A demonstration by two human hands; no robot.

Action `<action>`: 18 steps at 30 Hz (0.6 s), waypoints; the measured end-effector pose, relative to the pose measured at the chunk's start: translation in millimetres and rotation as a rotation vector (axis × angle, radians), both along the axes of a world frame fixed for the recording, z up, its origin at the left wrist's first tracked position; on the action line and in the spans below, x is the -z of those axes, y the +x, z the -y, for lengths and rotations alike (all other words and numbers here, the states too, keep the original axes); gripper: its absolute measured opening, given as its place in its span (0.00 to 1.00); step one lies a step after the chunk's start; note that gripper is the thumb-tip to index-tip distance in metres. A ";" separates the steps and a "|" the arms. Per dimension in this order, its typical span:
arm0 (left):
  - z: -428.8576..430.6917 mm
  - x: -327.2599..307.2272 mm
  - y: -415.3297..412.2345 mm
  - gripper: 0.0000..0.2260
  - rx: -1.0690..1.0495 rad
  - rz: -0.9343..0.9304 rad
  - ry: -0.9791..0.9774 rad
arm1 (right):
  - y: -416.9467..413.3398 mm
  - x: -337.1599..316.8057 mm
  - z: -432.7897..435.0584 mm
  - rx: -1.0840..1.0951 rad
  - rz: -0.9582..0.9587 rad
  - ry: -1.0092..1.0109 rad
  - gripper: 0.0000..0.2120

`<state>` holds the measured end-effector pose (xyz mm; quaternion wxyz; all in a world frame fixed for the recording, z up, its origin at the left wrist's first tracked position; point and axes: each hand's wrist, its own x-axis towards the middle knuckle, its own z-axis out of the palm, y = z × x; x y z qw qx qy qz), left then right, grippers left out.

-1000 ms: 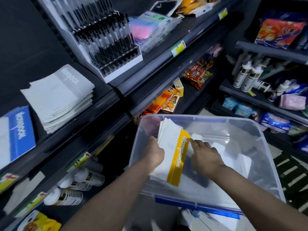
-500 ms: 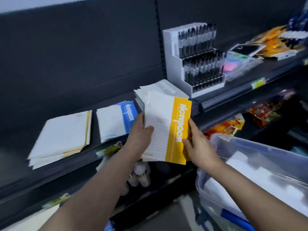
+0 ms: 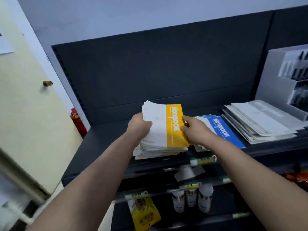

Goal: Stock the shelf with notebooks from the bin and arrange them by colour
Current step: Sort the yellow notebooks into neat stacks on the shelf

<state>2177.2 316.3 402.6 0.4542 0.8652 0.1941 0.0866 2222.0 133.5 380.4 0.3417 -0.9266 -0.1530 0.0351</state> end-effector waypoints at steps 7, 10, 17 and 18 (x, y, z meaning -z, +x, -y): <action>-22.7 29.8 30.6 0.04 -0.060 -0.040 0.129 | 30.7 12.7 -32.6 0.016 -0.002 -0.225 0.11; -25.7 43.3 34.5 0.14 -0.078 -0.107 0.210 | 37.5 28.8 -33.5 -0.039 0.006 -0.270 0.14; -40.5 49.3 40.2 0.17 -0.093 -0.215 -0.209 | 45.2 37.7 -26.7 -0.145 -0.011 -0.255 0.17; -39.7 49.5 40.9 0.19 -0.089 -0.251 -0.235 | 45.8 37.2 -27.0 -0.179 -0.034 -0.278 0.19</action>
